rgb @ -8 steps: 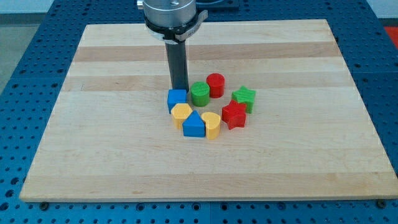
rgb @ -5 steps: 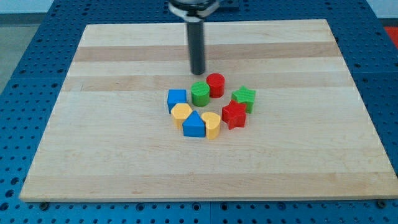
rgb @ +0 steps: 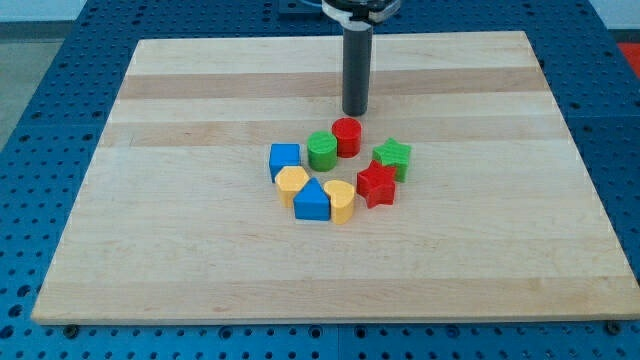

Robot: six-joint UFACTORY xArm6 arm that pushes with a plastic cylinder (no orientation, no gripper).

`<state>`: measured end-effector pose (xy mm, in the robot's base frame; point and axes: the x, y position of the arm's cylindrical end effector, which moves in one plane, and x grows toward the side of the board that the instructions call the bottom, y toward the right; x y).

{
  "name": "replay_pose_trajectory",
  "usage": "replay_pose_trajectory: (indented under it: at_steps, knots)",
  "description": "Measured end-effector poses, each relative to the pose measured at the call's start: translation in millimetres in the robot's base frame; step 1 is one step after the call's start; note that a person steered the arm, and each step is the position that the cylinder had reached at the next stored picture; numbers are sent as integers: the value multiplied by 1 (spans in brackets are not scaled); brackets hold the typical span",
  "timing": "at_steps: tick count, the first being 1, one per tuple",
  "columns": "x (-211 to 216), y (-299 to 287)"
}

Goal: Slightly push the green circle with a red circle towards the blue cube

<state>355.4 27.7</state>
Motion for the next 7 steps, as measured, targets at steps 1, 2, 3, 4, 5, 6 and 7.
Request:
replay_pose_trajectory:
  at_steps: [1, 2, 3, 4, 5, 6, 7]
  knots:
    - [10, 0]
    - [16, 0]
    - [23, 0]
    - [26, 0]
    - [23, 0]
    - [13, 9]
    - [13, 21]
